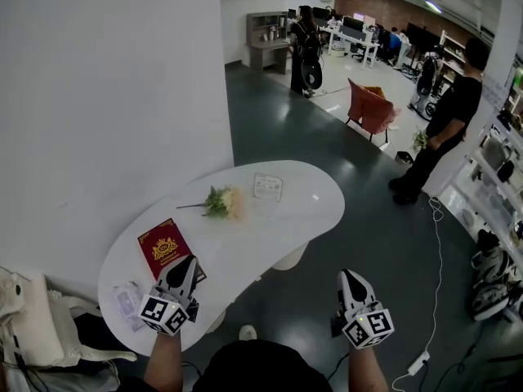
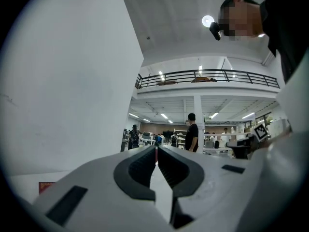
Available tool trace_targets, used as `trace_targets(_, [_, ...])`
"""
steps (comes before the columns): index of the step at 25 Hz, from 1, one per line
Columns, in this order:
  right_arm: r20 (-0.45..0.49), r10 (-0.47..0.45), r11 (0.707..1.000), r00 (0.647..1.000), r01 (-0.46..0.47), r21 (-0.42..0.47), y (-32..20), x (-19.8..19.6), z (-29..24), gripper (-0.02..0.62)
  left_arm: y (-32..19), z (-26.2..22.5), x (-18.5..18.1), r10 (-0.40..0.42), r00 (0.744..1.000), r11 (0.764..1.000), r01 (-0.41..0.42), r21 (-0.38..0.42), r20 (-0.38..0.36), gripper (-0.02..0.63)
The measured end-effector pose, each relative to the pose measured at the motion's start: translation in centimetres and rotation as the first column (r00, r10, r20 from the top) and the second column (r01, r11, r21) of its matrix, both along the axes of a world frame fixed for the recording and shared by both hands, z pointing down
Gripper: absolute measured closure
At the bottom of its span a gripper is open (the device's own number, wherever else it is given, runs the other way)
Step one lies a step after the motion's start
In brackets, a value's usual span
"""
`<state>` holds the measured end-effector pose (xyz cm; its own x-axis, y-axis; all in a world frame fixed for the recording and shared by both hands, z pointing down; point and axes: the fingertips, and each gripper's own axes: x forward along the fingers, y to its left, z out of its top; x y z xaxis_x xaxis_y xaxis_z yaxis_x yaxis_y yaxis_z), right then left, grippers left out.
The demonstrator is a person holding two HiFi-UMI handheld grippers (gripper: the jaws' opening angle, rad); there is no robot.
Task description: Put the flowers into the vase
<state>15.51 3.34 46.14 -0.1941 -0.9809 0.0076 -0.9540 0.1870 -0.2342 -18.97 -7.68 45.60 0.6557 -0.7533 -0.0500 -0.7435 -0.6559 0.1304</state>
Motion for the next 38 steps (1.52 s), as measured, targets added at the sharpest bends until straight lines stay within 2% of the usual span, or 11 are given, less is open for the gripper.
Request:
trace_targets(7, [-0.005, -0.02, 1.0, 1.0, 0.02, 0.0, -4.9, -2.6, 0.4, 0.572, -3.4, 0.6, -2.0, 0.016, 0.999, 1.0, -0.017, 0.011, 0.027, 0.583])
trace_targets(13, [0.031, -0.102, 0.995, 0.994, 0.101, 0.011, -8.7, -4.3, 0.2, 0.572, -5.1, 1.3, -3.5, 0.0, 0.999, 1.0, 0.001, -0.019, 0.053, 0.583])
trace_targets(15, [0.009, -0.12, 0.993, 0.993, 0.12, 0.013, -10.2, -4.7, 0.1, 0.572, -6.1, 1.9, -4.1, -0.016, 0.997, 0.999, 0.019, -0.037, 0.073, 0.583])
trace_targets(19, [-0.005, -0.148, 0.989, 0.989, 0.148, 0.011, -13.5, -4.2, -0.1, 0.572, -9.3, 1.7, -3.9, -0.019, 0.994, 0.999, 0.022, -0.025, 0.109, 0.583])
trace_targets(22, [-0.003, -0.161, 0.987, 0.987, 0.161, 0.014, -15.8, -3.4, -0.5, 0.572, -11.5, 0.6, -2.3, -0.005, 0.983, 1.0, 0.005, 0.005, 0.182, 0.583])
trace_targets(24, [-0.003, -0.174, 0.985, 0.985, 0.174, 0.016, -17.3, -3.2, -0.6, 0.572, -12.6, 1.2, -1.4, 0.013, 0.964, 0.999, -0.023, 0.033, 0.264, 0.583])
trace_targets(27, [0.005, -0.195, 0.981, 0.981, 0.195, 0.016, -19.5, -3.4, -0.2, 0.572, -14.6, 3.0, -0.6, 0.029, 0.918, 0.997, -0.053, 0.051, 0.395, 0.583])
trace_targets(32, [0.002, -0.205, 0.979, 0.979, 0.205, 0.007, -21.4, -2.4, 0.3, 0.572, -17.2, 5.0, 1.3, 0.061, 0.868, 0.996, -0.083, 0.023, 0.493, 0.583])
trace_targets(34, [-0.005, -0.188, 0.982, 0.982, 0.188, 0.008, -21.8, -1.3, 0.3, 0.572, -18.2, 6.2, 2.3, 0.08, 0.827, 0.994, -0.104, 0.012, 0.556, 0.583])
trace_targets(38, [0.005, -0.146, 0.989, 0.989, 0.146, 0.021, -22.5, 1.2, 0.0, 0.572, -20.5, 9.0, 3.8, 0.135, 0.723, 0.988, -0.151, -0.036, 0.678, 0.581])
